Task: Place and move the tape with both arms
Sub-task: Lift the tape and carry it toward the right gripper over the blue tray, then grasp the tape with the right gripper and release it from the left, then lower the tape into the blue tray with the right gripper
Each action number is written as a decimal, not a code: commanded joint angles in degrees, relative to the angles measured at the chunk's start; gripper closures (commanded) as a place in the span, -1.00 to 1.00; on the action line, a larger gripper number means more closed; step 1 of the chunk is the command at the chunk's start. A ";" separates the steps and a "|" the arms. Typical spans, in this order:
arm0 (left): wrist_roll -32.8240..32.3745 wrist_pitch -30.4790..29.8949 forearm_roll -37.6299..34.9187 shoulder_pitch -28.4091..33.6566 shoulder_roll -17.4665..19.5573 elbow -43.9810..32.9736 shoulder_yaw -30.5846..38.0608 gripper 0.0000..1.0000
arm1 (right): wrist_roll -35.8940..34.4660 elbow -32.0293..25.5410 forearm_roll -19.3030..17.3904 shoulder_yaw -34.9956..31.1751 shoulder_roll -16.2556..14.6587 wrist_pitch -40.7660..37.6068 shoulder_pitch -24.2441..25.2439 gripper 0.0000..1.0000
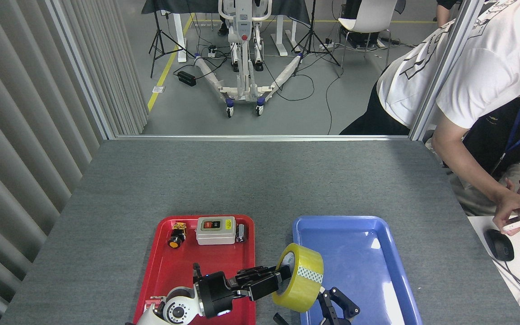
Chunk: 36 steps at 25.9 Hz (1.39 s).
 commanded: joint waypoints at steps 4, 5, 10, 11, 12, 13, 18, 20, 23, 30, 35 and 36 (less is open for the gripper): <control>-0.10 0.04 -0.33 0.09 -0.08 0.13 -0.73 1.00 | 0.16 0.05 0.50 0.55 0.30 -0.30 0.20 0.77; -0.10 0.04 -0.33 0.09 -0.17 0.13 -0.65 0.91 | 0.16 0.05 0.50 0.55 0.39 -0.30 0.20 0.87; 1.21 0.04 0.20 -0.44 -0.34 0.66 1.02 -0.51 | 0.16 0.05 0.50 0.19 0.21 -0.21 0.20 1.00; 2.62 0.04 0.46 -0.62 -0.34 0.74 2.34 -0.82 | 0.07 0.05 0.58 0.02 0.30 -0.04 0.20 1.00; 4.47 0.04 0.73 -0.62 -0.43 0.66 4.19 -1.00 | 0.07 0.05 0.58 -0.07 0.21 -0.04 0.20 1.00; 6.40 0.04 0.64 -0.62 -0.34 0.66 5.68 -1.00 | 0.07 0.05 0.58 -0.24 0.21 0.05 0.20 1.00; 13.08 0.04 0.64 -2.37 3.61 -0.05 8.67 -1.00 | 0.42 0.05 0.67 -3.67 0.30 5.68 0.11 1.00; 16.95 3.64 0.29 -1.93 6.51 -1.19 8.85 -0.99 | 0.42 0.05 0.67 -5.43 0.21 7.96 0.03 1.00; 26.97 6.45 -2.35 1.14 10.82 -7.87 8.58 -0.97 | 0.69 -0.04 -0.82 -10.53 -0.05 10.42 0.03 1.00; 49.29 37.04 -43.66 14.85 14.42 -27.29 4.28 -0.96 | 26.35 -1.98 -3.81 -16.50 -1.46 12.00 -2.08 1.00; 50.26 54.26 -55.87 16.96 12.93 -26.94 -1.44 -0.98 | 49.20 -2.59 -6.01 -16.33 -1.63 12.00 -7.18 1.00; 50.96 54.18 -55.79 17.05 12.93 -26.59 -1.52 -0.98 | 52.80 -2.42 -6.45 -15.98 -1.37 12.09 -8.32 1.00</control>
